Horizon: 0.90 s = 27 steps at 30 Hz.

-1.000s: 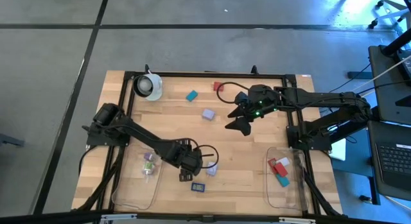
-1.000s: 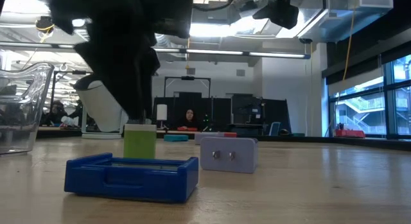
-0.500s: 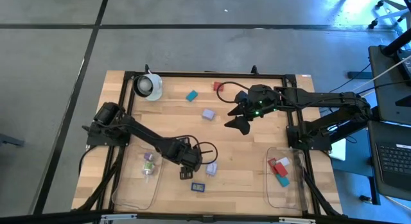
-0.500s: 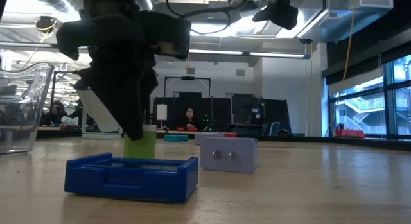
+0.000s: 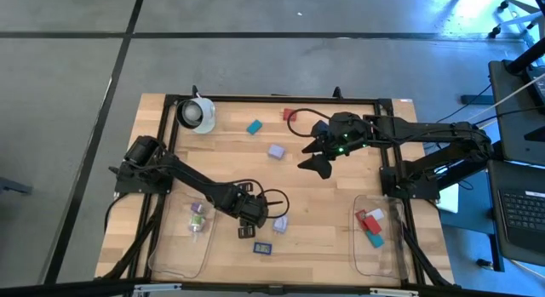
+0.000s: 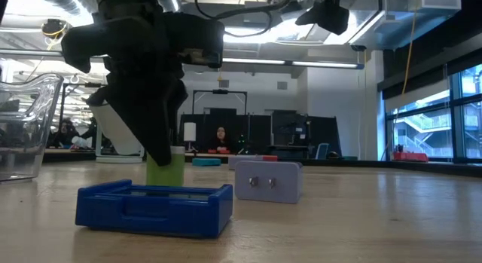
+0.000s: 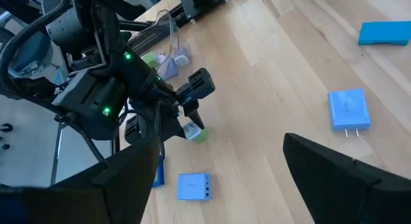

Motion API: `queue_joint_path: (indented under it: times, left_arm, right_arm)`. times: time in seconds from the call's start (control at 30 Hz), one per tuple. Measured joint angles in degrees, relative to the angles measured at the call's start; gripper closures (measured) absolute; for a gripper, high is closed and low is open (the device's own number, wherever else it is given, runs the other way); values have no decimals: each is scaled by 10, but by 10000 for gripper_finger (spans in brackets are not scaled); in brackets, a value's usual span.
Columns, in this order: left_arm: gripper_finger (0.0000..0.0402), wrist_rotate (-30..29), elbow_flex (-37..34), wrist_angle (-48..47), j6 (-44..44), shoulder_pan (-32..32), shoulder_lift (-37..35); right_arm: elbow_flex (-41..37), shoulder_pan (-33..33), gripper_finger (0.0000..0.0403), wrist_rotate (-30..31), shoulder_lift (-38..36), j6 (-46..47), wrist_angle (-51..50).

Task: Pick & Place Office items
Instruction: Put the green adapter into the left transparent bin

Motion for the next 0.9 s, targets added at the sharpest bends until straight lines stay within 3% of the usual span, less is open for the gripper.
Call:
queue_joint_path:
  times: [0.23, 0.43, 0.63, 0.77, 0.9]
  left_arm:
    - [256, -28, 37, -3, 27, 8, -14]
    - [256, -129, 88, -4, 123, 21, -41]
    - [256, -243, 96, 0, 170, 36, -109]
    - [256, -288, 96, 42, 170, 38, -165]
    - [256, -292, 96, 123, 192, 32, -212]
  right_arm:
    - [0, 0, 69, 0, 0, -10, 0]
    - [0, 0, 69, 4, 0, -13, 4]
    - [0, 0, 69, 29, 0, -14, 5]
    - [0, 0, 69, 30, 0, -13, 5]
    - [0, 0, 69, 34, 0, -13, 9]
